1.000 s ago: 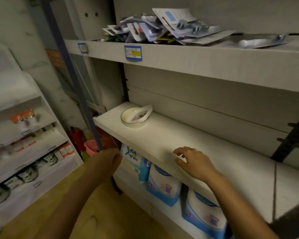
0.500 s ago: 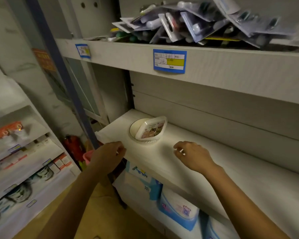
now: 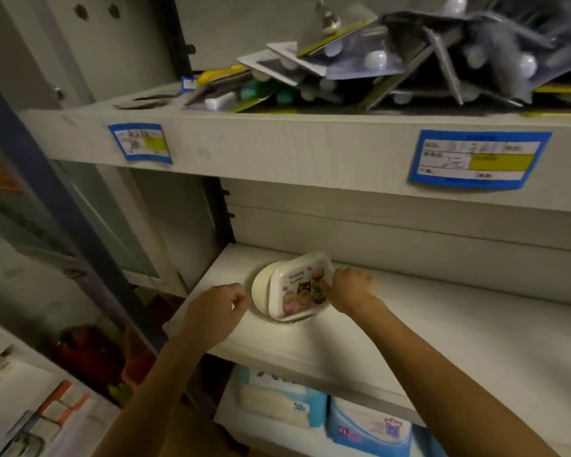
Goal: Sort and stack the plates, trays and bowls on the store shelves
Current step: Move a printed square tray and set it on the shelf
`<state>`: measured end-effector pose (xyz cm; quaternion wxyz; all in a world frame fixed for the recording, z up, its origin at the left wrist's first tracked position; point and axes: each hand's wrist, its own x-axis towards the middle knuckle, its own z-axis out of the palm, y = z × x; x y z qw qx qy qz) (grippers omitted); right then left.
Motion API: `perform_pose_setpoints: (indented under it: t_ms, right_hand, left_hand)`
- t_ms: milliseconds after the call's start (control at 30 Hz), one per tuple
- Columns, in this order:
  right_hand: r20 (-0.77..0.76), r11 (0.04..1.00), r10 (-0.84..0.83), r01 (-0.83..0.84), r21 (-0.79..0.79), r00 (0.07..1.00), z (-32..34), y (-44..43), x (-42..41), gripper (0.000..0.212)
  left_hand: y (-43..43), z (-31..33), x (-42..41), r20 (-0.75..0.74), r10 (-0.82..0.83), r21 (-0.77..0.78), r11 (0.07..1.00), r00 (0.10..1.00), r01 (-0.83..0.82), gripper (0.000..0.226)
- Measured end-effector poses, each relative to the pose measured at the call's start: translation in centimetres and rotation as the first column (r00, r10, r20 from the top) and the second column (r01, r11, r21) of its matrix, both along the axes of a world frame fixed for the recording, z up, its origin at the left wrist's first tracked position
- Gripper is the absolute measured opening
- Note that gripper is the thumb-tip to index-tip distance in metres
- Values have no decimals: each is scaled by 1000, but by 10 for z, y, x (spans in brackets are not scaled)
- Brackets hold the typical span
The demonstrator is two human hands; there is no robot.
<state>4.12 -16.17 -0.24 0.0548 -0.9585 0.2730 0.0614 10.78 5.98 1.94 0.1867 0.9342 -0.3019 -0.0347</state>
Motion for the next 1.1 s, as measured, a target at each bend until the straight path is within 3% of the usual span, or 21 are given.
perform_pose_setpoints:
  t_ms: [300,400,500,700,800,967,1100]
  right_hand:
    - [-103,987,-64,48,-150,993,7,12,16,25]
    - [-60,982,-89,78,-171,994,13,15,19,25]
    - [7,980,-137,136,-143,991,26,14,17,26]
    - [192,933,-360,358,50,913,50,-10,-36,27]
    - [254,897,-440,433,88,861,49,-18,-72,32]
    - [280,833,-553,530,158,785,38,-17,-119,41]
    - [258,763,-646,609,215,718,28,-12,-145,40]
  left_hand:
    - [3,-22,37,-10,-153,52,987,988,154,22]
    - [1,-27,43,-22,-153,57,986,988,154,25]
    - [-4,-29,51,-1,-123,51,991,992,123,40]
    - [-27,-42,62,-115,-148,-75,987,982,140,42]
    - [-44,-52,63,-90,-168,-11,986,982,168,38]
    - [-70,-68,60,-32,-237,276,932,971,236,37]
    - [-87,-78,69,-155,-115,232,961,981,150,63]
